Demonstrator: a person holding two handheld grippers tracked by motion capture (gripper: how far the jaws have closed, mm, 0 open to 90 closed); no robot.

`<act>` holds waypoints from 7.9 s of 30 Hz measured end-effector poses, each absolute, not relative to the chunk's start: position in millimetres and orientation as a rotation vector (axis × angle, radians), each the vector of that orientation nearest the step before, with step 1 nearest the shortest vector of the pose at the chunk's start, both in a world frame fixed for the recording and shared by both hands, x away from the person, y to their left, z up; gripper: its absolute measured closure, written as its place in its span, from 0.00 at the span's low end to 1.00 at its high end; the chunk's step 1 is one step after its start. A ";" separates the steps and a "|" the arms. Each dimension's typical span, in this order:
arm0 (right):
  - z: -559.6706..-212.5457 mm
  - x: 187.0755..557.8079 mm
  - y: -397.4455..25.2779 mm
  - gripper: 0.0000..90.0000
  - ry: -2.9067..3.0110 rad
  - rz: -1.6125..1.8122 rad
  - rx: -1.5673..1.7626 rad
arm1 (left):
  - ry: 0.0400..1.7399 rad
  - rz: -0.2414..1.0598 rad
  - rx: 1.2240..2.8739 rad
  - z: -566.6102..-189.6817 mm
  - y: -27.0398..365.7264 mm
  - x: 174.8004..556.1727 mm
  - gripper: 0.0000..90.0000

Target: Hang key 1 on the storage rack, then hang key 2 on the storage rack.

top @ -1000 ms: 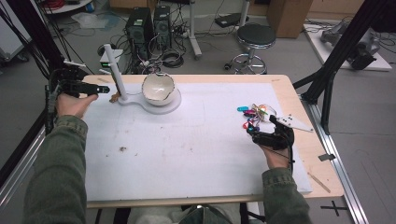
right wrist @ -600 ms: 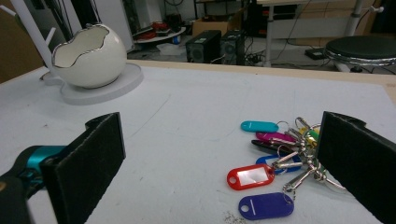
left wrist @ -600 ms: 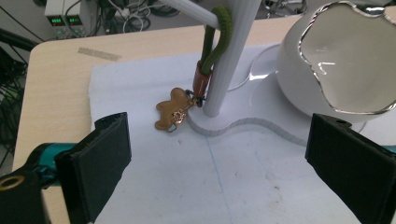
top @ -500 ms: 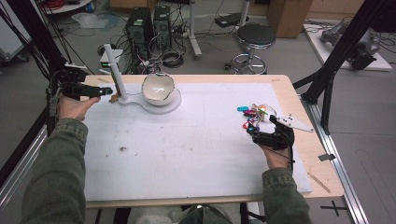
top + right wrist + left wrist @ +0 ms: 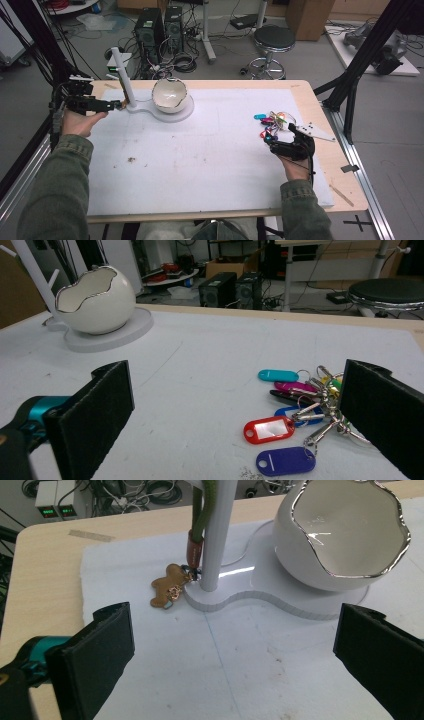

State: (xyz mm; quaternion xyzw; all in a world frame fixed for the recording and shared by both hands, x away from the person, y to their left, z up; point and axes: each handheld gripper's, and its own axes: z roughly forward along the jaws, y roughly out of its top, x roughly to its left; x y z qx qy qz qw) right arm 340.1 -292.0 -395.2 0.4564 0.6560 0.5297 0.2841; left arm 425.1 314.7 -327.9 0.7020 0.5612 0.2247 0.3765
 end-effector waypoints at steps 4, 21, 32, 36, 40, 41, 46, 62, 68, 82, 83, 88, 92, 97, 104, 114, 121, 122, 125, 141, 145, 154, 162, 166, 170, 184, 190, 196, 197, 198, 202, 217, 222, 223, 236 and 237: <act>-395.2 340.3 -291.9 0.01 1.756 1.417 1.220 | 1.422 0.576 1.812 -332.1 309.8 421.8 0.04; -395.0 340.1 -292.0 0.01 1.757 1.422 1.221 | 1.372 0.541 1.799 -341.3 298.9 406.2 0.04; -395.0 340.1 -292.0 0.01 1.757 1.421 1.222 | 1.365 0.539 1.788 -348.3 297.0 395.1 0.04; -395.1 340.2 -292.0 0.01 1.758 1.419 1.220 | 1.371 0.550 1.779 -351.2 297.1 391.1 0.04; -395.0 340.1 -292.1 0.01 1.757 1.421 1.221 | 1.385 0.552 1.756 -357.0 299.9 386.2 0.04; -395.0 340.1 -292.1 0.01 1.757 1.420 1.219 | 1.383 0.541 1.750 -358.2 300.8 384.3 0.04; -395.2 340.3 -291.9 0.01 1.756 1.417 1.217 | 1.380 0.531 1.741 -365.3 300.7 376.4 0.04; -395.2 340.3 -292.0 0.01 1.757 1.417 1.214 | 1.340 0.591 1.784 -371.8 286.6 353.6 0.04; -395.2 340.2 -291.7 0.01 1.757 1.417 1.218 | 1.340 0.602 1.789 -376.9 285.4 347.4 0.04; -395.8 340.9 -290.8 0.01 1.767 1.414 1.228 | 1.320 0.600 1.771 -389.1 288.6 318.6 0.04; -396.0 341.2 -290.6 0.01 1.771 1.415 1.223 | 1.321 0.603 1.765 -390.0 288.4 317.4 0.04; -396.0 341.2 -289.9 0.01 1.775 1.416 1.229 | 1.318 0.632 1.769 -400.5 288.8 307.1 0.04; -396.1 341.7 -290.3 0.01 1.770 1.418 1.224 | 1.289 0.709 1.721 -403.9 289.4 297.1 0.04; -395.9 341.6 -291.0 0.01 1.768 1.419 1.231 | 1.264 0.744 1.664 -402.6 290.9 288.5 0.04; -393.4 342.2 -292.9 0.01 1.770 1.424 1.240 | 1.272 0.752 1.645 -406.8 294.0 282.5 0.04; -389.9 351.0 -298.3 0.01 1.821 1.410 1.270 | 1.271 0.772 1.621 -411.4 296.7 275.4 0.04; -386.4 361.3 -308.8 0.01 1.834 1.366 1.326 | 1.253 0.810 1.586 -410.3 303.1 268.8 0.04; -386.9 363.9 -310.6 0.01 1.836 1.359 1.331 | 1.256 0.815 1.579 -410.3 304.4 267.9 0.04; -389.5 371.3 -315.0 0.01 1.847 1.354 1.356 | 1.265 0.827 1.568 -410.8 308.7 265.3 0.04; -377.5 417.1 -322.4 0.01 1.960 1.221 1.434 | 1.258 0.827 1.545 -412.1 310.9 264.9 0.04; -373.1 426.8 -318.9 0.01 1.993 1.166 1.425 | 1.258 0.817 1.548 -412.6 310.6 266.7 0.04; -377.7 444.4 -314.4 0.01 2.039 1.089 1.428 | 1.254 0.803 1.524 -412.4 311.3 270.0 0.04; -390.8 458.6 -316.4 0.01 2.060 1.040 1.470 | 1.248 0.799 1.525 -412.6 311.2 271.0 0.04; -397.5 465.1 -316.1 0.01 2.086 0.988 1.491 | 1.259 0.811 1.504 -412.1 312.0 271.0 0.04; -403.6 469.8 -314.3 0.01 2.098 0.956 1.494 | 1.266 0.812 1.493 -411.9 313.4 271.0 0.04; -413.8 475.1 -311.1 0.36 2.100 0.811 1.528 | 1.259 0.806 1.507 -412.6 311.8 271.4 0.04; -417.0 476.5 -308.5 0.73 2.067 0.750 1.552 | 1.267 0.798 1.493 -413.1 312.5 272.5 0.04; -417.1 476.9 -308.8 0.83 2.048 0.746 1.599 | 1.261 0.789 1.497 -413.5 311.6 273.1 0.04; -416.5 476.5 -308.7 0.83 2.046 0.745 1.601 | 1.259 0.790 1.499 -413.4 311.7 273.1 0.04; -416.2 476.1 -308.5 0.84 2.043 0.743 1.601 | 1.259 0.790 1.497 -413.4 311.7 273.1 0.04; -407.6 472.2 -310.3 0.97 2.003 0.788 1.582 | 1.258 0.792 1.496 -413.4 311.8 273.1 0.04; -402.8 468.5 -310.7 0.98 2.071 0.810 1.602 | 1.256 0.791 1.490 -413.1 312.0 272.7 0.04; -395.5 464.0 -312.6 0.98 2.054 0.857 1.600 | 1.255 0.790 1.488 -413.0 312.2 272.8 0.04; -394.7 463.3 -313.5 0.98 2.053 0.862 1.605 | 1.254 0.791 1.488 -412.9 312.2 272.7 0.04; -369.0 456.2 -309.9 0.98 2.041 0.985 1.587 | 1.248 0.791 1.475 -412.6 312.1 273.0 0.04; -365.6 455.9 -309.0 0.98 2.036 1.001 1.579 | 1.247 0.791 1.473 -412.6 312.1 272.9 0.04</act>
